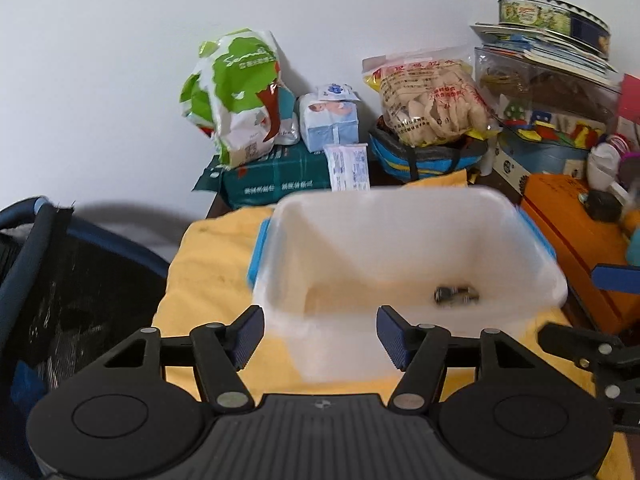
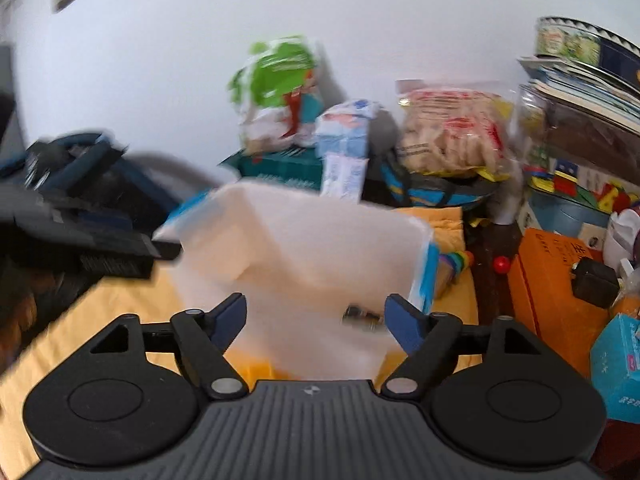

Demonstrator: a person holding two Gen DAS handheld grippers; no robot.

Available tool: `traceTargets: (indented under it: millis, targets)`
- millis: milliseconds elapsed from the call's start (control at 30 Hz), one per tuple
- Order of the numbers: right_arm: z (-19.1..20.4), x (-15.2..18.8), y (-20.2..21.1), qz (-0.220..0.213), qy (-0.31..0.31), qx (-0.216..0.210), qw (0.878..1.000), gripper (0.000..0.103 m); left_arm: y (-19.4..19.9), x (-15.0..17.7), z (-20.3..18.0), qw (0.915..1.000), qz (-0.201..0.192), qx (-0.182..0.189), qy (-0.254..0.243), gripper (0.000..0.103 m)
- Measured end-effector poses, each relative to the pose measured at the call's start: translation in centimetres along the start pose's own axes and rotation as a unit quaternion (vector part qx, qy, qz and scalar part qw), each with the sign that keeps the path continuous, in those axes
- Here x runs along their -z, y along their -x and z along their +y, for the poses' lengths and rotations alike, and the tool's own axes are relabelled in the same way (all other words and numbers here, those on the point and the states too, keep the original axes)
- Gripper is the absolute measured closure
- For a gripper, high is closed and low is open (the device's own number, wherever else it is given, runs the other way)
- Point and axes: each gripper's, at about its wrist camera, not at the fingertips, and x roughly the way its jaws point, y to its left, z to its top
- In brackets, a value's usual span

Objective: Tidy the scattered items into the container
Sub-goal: 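Grasp the blue brick with the right tool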

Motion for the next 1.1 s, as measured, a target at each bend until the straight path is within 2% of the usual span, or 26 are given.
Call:
traceTargets:
  millis: [33, 100, 200, 300, 333, 467, 533, 667, 733, 833, 967, 1067, 1100]
  targets:
    - [0.1, 1.1, -0.2, 0.014, 0.015, -0.005, 1.000, 0.026, -0.1, 1.1, 0.0, 0.9999, 0.010, 0.002, -0.008, 0.033]
    - [0.4, 3.4, -1.0, 0.057, 0.038, -0.024, 0.997, 0.047, -0.8, 3.4, -0.1, 0.9989, 0.039, 0.006, -0.024, 0.033]
    - [1.7, 6.0, -2.0, 0.099, 0.066, -0.054, 0.992, 0.055, -2.1, 6.2, -0.6, 0.9954, 0.085, 0.022, -0.037, 0.034]
    - [4.0, 7.1, -2.5, 0.108, 0.110, -0.094, 0.984, 0.067, -3.1, 8.4, -1.2, 0.9914, 0.119, 0.026, -0.048, 0.034]
    - [4.7, 7.2, -2.7, 0.106, 0.118, -0.103, 0.982, 0.067, -3.3, 8.9, -1.2, 0.9904, 0.127, 0.028, -0.047, 0.034]
    - [6.1, 6.7, -4.0, 0.107, 0.132, -0.114, 0.979, 0.081, -3.8, 9.6, -0.8, 0.9885, 0.141, 0.041, -0.036, 0.035]
    - [6.5, 6.5, -4.7, 0.113, 0.134, -0.120, 0.977, 0.084, -3.9, 9.6, -0.5, 0.9888, 0.139, 0.044, -0.031, 0.035]
    - [6.6, 7.5, -6.1, 0.137, 0.118, -0.140, 0.973, 0.085, -4.1, 9.7, -0.2, 0.9887, 0.137, 0.055, -0.027, 0.035]
    - [6.5, 8.2, -6.5, 0.145, 0.114, -0.121, 0.975, 0.085, -4.4, 9.8, -0.2, 0.9881, 0.139, 0.057, -0.029, 0.035]
    - [6.1, 8.6, -6.5, 0.137, 0.125, -0.063, 0.981, 0.085, -4.8, 9.7, 0.0, 0.9881, 0.139, 0.059, -0.029, 0.035]
    - [5.2, 8.8, -6.3, 0.141, 0.120, -0.049, 0.981, 0.085, -5.3, 9.5, 0.3, 0.9876, 0.141, 0.063, -0.027, 0.035]
    - [5.1, 9.0, -6.2, 0.155, 0.120, -0.074, 0.978, 0.103, -5.6, 9.3, 0.1, 0.9869, 0.143, 0.068, -0.029, 0.035]
    - [5.0, 8.9, -6.1, 0.158, 0.113, -0.089, 0.977, 0.103, -5.7, 9.3, 0.0, 0.9868, 0.143, 0.070, -0.031, 0.035]
